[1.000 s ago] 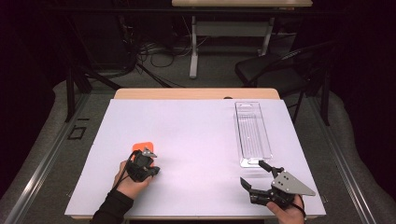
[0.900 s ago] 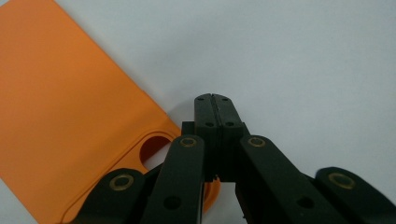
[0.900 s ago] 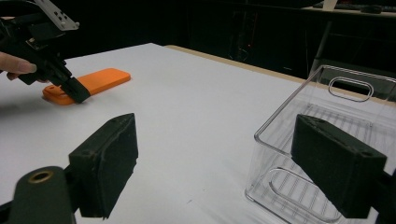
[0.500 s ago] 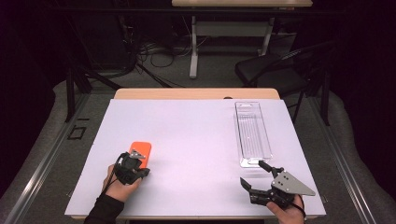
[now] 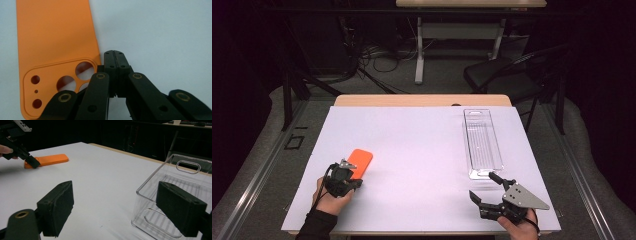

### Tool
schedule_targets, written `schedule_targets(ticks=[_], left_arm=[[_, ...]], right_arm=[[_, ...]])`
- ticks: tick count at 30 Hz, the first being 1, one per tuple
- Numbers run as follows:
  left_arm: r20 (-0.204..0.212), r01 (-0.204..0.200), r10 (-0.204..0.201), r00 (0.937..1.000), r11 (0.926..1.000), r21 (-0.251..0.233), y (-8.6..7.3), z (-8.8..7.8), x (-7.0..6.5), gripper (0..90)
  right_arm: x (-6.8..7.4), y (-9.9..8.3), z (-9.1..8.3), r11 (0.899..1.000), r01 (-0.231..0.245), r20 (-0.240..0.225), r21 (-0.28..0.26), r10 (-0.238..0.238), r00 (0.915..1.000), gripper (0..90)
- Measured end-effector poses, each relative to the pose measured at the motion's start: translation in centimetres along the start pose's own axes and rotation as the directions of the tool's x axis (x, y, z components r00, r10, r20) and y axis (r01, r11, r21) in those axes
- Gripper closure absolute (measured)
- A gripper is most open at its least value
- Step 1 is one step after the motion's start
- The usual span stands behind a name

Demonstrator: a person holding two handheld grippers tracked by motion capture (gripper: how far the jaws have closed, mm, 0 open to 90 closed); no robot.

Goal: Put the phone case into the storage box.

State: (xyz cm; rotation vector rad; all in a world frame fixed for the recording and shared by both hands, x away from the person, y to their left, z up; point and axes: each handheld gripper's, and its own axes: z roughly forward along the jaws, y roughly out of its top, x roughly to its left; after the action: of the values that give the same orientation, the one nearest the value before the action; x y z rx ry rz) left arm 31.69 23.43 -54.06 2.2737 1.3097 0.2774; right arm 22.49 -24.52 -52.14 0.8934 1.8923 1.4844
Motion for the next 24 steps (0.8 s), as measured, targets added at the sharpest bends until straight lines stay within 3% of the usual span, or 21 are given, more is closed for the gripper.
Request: schedule_targets(ticks=[9, 13, 19, 24], left_arm=[[-0.002, 0.002, -0.002, 1.0, 1.0, -0.007, -0.1, -0.2, 0.1, 89.4], [0.012, 0.017, -0.016, 0.9998, 0.9989, -0.044, 0.0, -0.6, 0.0, 86.5], [0.052, 0.021, -0.016, 0.9985, 0.9953, -0.094, 0.0, -1.4, 0.0, 75.6], [0.072, 0.029, -0.021, 0.9972, 0.9936, -0.11, 0.0, -1.5, 0.0, 66.7]], right_arm=[[0.0, 0.0, 0.0, 1.0, 0.0, -0.002, 0.004, 0.0, 1.0, 14.2], [0.0, -0.1, 0.0, 1.0, 0.002, -0.001, 0.005, -0.002, 1.0, 14.2], [0.0, -0.1, 0.0, 1.0, 0.002, -0.002, 0.004, -0.002, 1.0, 14.2], [0.0, -0.1, 0.0, 1.0, 0.004, -0.002, 0.005, -0.004, 1.0, 14.2]])
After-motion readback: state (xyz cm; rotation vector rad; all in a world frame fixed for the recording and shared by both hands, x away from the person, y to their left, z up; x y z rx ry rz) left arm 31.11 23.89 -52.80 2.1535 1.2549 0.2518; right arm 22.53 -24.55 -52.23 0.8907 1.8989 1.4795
